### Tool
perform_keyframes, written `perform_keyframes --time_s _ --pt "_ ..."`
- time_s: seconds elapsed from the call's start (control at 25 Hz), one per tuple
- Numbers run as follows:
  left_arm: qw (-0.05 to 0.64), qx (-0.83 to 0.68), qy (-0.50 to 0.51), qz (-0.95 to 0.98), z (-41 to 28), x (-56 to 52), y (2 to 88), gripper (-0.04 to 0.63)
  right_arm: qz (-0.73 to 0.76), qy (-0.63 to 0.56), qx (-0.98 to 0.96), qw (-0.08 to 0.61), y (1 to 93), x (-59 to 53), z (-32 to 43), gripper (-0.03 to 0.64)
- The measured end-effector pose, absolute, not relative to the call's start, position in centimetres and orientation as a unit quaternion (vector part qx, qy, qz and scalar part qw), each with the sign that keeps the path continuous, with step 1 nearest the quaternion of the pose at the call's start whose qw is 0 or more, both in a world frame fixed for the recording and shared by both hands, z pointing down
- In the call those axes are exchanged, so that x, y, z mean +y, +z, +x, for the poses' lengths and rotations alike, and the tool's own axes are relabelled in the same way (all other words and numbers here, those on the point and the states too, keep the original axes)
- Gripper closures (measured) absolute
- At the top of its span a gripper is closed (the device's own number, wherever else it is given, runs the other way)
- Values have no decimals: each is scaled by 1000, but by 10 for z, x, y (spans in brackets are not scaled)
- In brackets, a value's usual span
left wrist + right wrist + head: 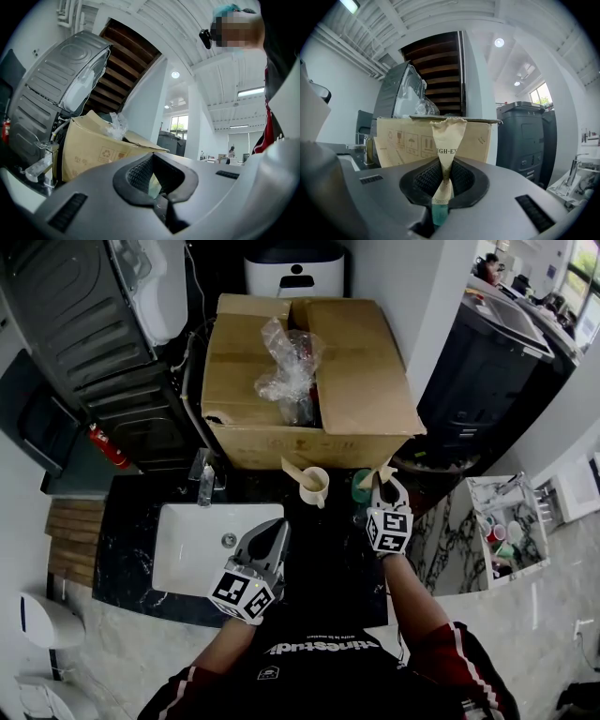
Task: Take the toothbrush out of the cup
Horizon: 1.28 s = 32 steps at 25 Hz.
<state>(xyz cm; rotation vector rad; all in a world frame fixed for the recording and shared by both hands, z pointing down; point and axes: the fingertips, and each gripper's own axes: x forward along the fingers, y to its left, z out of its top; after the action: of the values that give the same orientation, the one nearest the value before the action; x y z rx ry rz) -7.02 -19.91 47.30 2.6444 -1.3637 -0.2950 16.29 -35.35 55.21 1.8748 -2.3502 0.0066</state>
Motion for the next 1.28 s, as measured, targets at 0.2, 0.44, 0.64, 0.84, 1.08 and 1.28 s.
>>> perform_keyframes --time_s 0.2,0.44,0.64,0.84,1.08,1.28 --pt "73 -446 -97 887 -67 -195 473 581 624 -3 -779 65 544 -352 163 561" --pt "68 -430 -91 896 -55 -186 474 581 624 -12 -779 63 532 -348 163 561" --pt "75 -427 -92 896 -52 -180 476 581 626 -16 -778 59 523 -344 163 561" --pt "81 -423 -93 898 -50 -174 480 581 626 -23 -778 56 515 -337 160 561" --pt "79 -421 -96 898 -52 -170 479 581 626 -33 -778 51 502 -327 157 561" --pt "79 -422 -98 898 -52 -167 479 581 626 -35 -778 46 496 -317 158 561"
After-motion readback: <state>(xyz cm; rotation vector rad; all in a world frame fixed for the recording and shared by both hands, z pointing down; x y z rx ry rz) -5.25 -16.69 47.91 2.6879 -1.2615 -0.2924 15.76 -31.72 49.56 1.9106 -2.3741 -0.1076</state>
